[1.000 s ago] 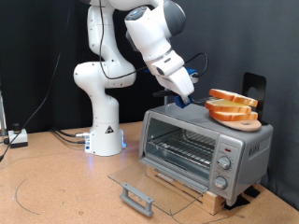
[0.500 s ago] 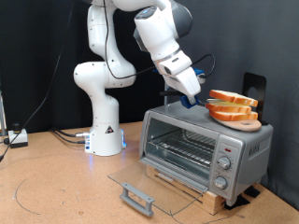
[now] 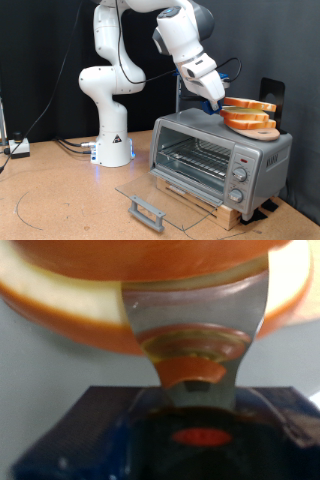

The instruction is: Make a piece of toast with the oven

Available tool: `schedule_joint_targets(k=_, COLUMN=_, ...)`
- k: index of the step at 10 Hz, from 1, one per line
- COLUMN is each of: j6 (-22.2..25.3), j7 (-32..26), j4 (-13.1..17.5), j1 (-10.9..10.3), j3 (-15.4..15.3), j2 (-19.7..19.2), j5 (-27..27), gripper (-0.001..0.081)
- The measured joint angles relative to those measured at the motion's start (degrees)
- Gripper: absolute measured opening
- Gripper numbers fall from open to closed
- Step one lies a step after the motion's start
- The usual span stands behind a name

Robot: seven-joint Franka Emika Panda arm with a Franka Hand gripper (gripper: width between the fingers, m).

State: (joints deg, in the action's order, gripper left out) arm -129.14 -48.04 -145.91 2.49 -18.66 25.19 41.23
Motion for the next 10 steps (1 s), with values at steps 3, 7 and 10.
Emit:
schedule_joint_targets(k=3, j6=-1.07, j7=1.39, j4=0.0, j1=-0.02, j3=-2.2, j2=-0.07, j5=0.06, gripper=0.0398)
schedule_joint_targets(k=7, j6=-0.59, j7=0.2, j4=-0.06, j1=-0.29, j3=-2.45, j2=-0.72, j5=7.17, gripper=0.0398)
schedule_joint_targets(k=10, j6=1.57, j7=-2.12, j4=-0.16, j1=-0.24, j3=-0.49, j2=-1.44, j5=10.61, gripper=0.0398)
